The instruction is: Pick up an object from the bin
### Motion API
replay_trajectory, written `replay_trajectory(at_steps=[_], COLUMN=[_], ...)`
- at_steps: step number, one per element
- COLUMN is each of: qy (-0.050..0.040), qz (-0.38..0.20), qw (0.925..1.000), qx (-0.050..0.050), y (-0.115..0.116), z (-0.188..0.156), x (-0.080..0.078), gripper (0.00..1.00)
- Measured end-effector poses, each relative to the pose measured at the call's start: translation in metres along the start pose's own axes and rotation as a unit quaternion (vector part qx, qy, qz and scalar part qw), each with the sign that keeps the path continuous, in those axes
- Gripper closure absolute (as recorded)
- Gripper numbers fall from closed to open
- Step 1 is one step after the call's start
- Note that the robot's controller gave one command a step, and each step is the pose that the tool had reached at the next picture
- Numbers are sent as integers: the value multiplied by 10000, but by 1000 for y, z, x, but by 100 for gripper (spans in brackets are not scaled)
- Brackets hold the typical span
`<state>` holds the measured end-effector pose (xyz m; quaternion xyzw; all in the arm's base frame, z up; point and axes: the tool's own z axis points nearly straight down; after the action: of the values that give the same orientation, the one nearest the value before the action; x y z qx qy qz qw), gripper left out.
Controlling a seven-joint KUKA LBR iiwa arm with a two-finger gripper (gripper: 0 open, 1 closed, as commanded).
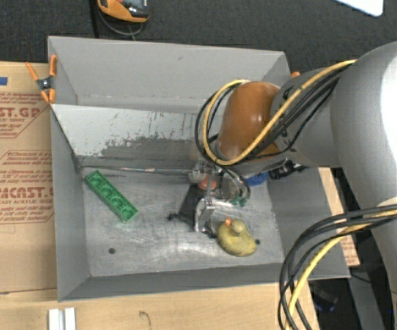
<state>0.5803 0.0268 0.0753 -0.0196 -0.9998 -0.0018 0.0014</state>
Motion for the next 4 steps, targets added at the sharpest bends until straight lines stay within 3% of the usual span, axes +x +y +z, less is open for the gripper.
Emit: replay_trajectory(at_steps=[2, 3, 4], qy=[-25, -61, -90], qz=[-76, 128, 133], qw=[10000, 9999, 9999], qx=[20, -14, 1], y=[2, -17, -19], z=[-7, -1, 1], x=[-4, 3, 3], gripper=[0, 100, 0])
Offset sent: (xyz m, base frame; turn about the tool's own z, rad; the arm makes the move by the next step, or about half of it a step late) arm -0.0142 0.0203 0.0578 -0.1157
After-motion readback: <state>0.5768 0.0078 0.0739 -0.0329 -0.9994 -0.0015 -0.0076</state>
